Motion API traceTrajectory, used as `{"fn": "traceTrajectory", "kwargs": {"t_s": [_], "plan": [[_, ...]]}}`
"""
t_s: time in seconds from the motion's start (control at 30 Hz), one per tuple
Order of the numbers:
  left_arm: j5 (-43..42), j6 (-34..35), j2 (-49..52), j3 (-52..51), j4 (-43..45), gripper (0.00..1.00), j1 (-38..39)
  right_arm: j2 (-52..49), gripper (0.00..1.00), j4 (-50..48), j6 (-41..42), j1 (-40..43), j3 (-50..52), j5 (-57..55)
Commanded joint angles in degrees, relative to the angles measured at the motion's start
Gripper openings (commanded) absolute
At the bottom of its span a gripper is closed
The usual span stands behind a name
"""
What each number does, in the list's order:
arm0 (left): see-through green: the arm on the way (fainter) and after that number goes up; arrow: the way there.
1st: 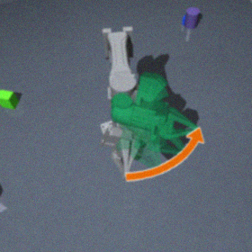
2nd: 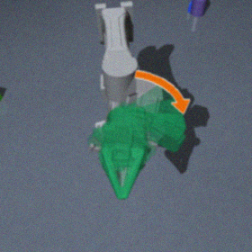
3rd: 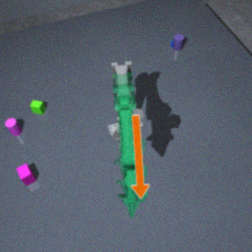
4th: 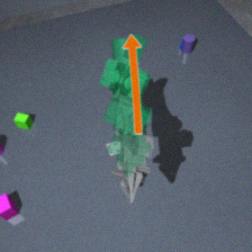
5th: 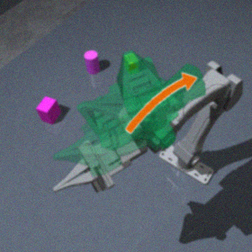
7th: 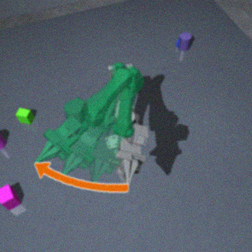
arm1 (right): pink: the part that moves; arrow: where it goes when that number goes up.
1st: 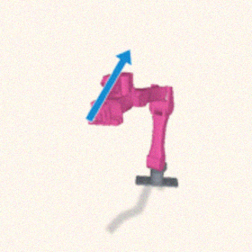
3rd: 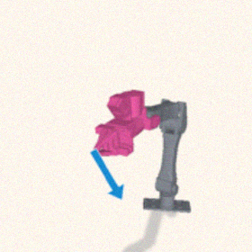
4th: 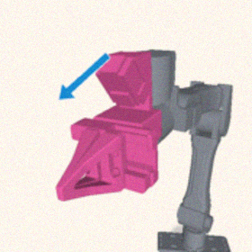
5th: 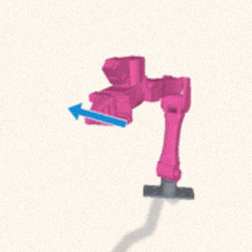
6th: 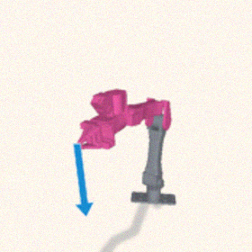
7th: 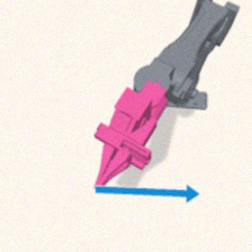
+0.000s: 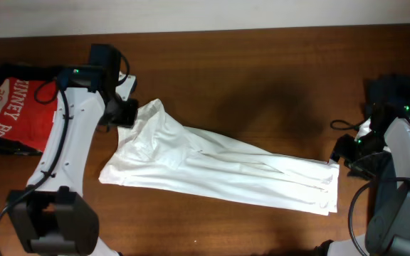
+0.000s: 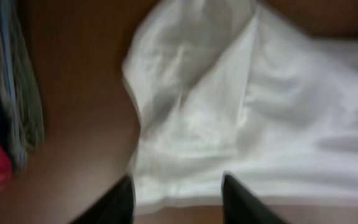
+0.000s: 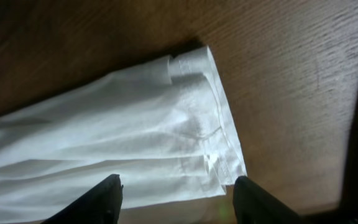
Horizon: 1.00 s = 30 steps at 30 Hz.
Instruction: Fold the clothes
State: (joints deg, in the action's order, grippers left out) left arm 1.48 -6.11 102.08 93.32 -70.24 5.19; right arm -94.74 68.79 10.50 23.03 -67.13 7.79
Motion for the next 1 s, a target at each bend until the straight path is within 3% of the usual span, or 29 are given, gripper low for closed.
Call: {"fn": "traceTrajectory", "kwargs": {"t_s": [0.0,0.07,0.33,0.47,0.5,0.57,0.67,0.77,0.8,0.83,0.87,0.9,0.97], "plan": [[-7.6,-3.7,-0.8,-7.6,13.5,0.5,0.8,1.3,0.56,-2.8,-3.7,0.2,-0.2,5.1],[-14.2,-8.3,1.6,-12.5,21.8,0.5,0.9,1.3,0.56,-3.6,-5.2,0.2,-0.2,9.2],[-13.1,-10.8,7.9,-13.6,27.0,0.48,1.5,1.3,0.55,-2.9,-5.2,0.2,-0.2,9.2],[-13.0,-12.7,12.3,-13.6,26.4,0.13,1.5,1.3,0.54,-3.0,-5.2,0.2,-0.2,9.2],[-11.8,-12.7,12.7,-13.6,25.4,0.0,1.3,1.3,0.53,-3.0,-5.2,0.2,-0.2,9.2],[-7.4,-8.9,10.1,-11.1,21.9,0.0,0.2,1.3,0.51,-3.1,-5.2,0.3,-0.2,9.1],[-7.0,-8.0,5.5,-8.0,18.8,0.0,-1.4,1.3,0.52,-3.2,-5.2,0.3,-0.2,9.0],[0.8,-6.2,4.1,-8.0,16.1,0.0,-2.5,1.3,0.51,-3.0,-2.7,0.3,-0.2,5.1],[-0.2,-5.9,4.1,-8.0,15.5,0.0,-2.8,1.3,0.51,-3.0,-2.5,0.2,-0.2,4.7],[-6.1,-6.5,4.1,-8.0,16.9,0.01,-2.7,1.3,0.51,-3.0,-2.6,0.2,-0.2,4.9],[-14.8,-9.1,4.1,-8.0,19.5,0.16,-2.5,1.3,0.52,-3.1,-2.6,0.2,-0.2,5.1],[-19.1,-10.6,4.4,-8.2,22.5,0.43,-1.9,1.3,0.51,-3.1,-2.5,0.2,-0.2,5.1],[-18.9,-11.5,6.7,-8.2,26.0,0.56,-0.2,1.3,0.52,-3.0,-2.6,0.2,-0.2,5.5]]}}
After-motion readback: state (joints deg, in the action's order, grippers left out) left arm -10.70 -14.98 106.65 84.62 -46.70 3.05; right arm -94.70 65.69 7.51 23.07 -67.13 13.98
